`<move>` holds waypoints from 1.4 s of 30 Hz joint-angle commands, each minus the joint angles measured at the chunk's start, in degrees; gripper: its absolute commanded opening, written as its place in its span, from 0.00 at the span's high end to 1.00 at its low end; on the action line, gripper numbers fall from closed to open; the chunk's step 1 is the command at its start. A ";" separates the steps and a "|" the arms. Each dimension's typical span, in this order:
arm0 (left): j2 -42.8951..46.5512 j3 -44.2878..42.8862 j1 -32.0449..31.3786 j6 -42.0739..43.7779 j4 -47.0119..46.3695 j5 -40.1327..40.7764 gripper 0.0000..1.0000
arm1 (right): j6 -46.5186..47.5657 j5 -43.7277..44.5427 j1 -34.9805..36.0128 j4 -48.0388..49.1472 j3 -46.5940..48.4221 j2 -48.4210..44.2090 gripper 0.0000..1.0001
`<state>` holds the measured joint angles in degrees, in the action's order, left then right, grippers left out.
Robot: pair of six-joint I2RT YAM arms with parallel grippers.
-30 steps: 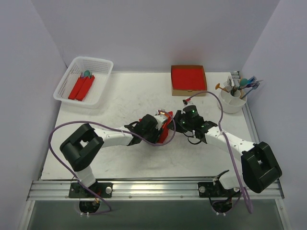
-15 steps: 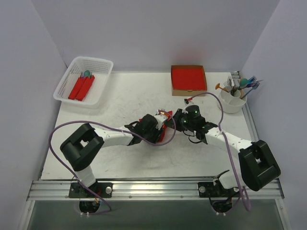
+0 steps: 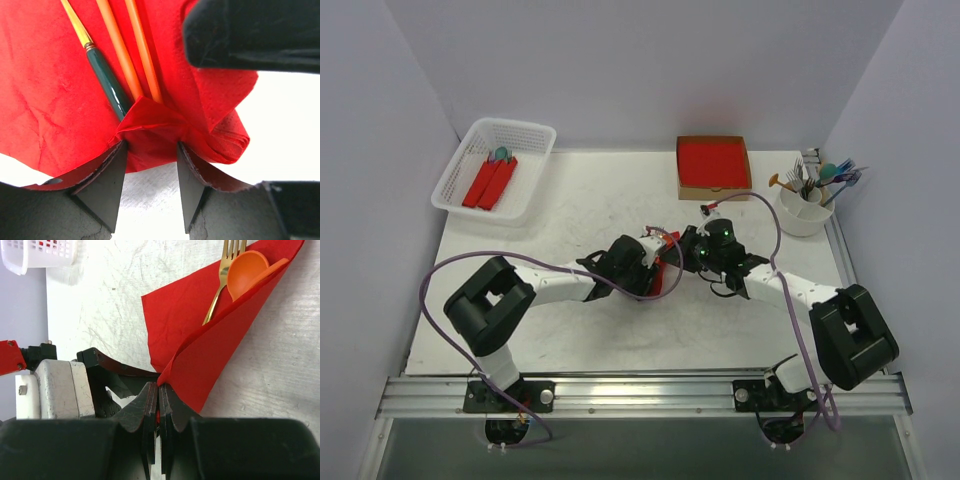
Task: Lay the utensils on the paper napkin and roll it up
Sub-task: Roll the napkin at the center of the board.
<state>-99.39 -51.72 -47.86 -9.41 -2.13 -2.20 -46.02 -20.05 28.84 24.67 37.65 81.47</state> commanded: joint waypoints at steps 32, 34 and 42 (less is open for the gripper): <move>3.42 4.79 1.01 -7.11 -7.45 -3.69 0.47 | -2.14 -8.60 -0.45 20.33 2.60 12.74 1.00; 3.59 4.88 1.01 -7.46 -7.62 -3.60 0.47 | -2.67 -8.95 -0.45 21.21 2.69 13.36 1.00; 3.77 5.32 1.01 -7.99 -7.89 -3.52 0.47 | -3.90 -10.09 -0.45 25.34 2.96 15.03 1.00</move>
<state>-97.51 -46.94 -47.03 -16.38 -8.54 -4.99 -49.50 -28.75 28.80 45.36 38.13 96.47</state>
